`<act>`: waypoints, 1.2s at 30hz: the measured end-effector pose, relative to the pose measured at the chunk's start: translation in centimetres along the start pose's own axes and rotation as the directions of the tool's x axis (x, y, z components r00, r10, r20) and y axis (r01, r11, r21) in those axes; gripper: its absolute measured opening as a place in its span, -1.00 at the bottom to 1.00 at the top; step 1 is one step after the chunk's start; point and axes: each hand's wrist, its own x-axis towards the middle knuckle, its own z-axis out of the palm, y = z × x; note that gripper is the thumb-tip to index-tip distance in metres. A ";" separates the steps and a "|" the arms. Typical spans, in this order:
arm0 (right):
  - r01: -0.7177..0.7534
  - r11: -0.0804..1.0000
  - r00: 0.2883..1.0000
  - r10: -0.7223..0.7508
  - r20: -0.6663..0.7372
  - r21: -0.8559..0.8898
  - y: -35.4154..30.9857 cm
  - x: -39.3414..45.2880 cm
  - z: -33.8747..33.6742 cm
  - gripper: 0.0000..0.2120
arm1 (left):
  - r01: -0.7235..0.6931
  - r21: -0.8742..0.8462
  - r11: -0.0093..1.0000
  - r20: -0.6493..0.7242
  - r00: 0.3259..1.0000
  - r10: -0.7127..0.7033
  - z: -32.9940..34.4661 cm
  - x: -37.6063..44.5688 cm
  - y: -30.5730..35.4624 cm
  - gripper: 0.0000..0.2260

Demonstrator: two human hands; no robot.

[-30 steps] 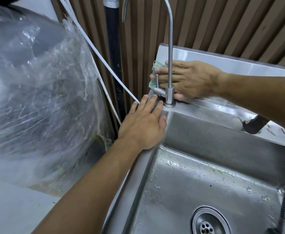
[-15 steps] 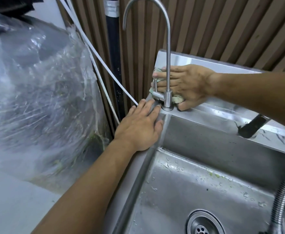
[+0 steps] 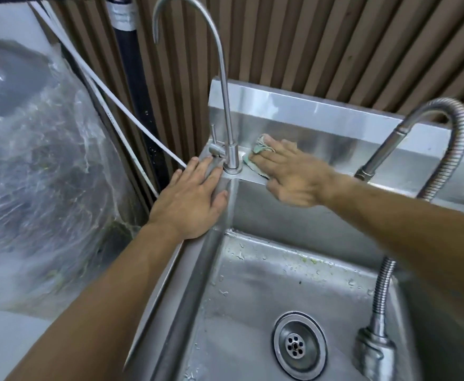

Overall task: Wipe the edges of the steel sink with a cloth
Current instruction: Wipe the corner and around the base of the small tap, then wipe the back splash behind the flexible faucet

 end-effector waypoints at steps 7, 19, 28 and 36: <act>-0.414 0.750 0.811 0.561 -0.166 0.515 -5.8 -0.5 3.1 -0.26 | 0.019 -0.015 1.000 -0.019 1.000 -0.019 0.4 0.2 -0.1 -0.42; -0.722 0.644 0.557 0.758 -0.338 0.253 -6.9 -1.6 5.1 -0.36 | 0.002 -0.001 1.000 -0.089 0.996 -0.002 0.6 0.6 -0.1 -0.41; -0.635 0.669 0.571 0.744 -0.348 0.387 -6.0 -1.7 6.2 -0.47 | 0.022 -0.106 0.994 -0.222 0.974 -0.045 1.0 2.2 0.8 -0.53; -0.360 0.819 0.726 0.547 -0.418 0.447 -8.7 3.1 5.9 -0.47 | 0.043 -0.037 0.998 -0.132 0.990 -0.048 1.3 2.3 0.6 -0.49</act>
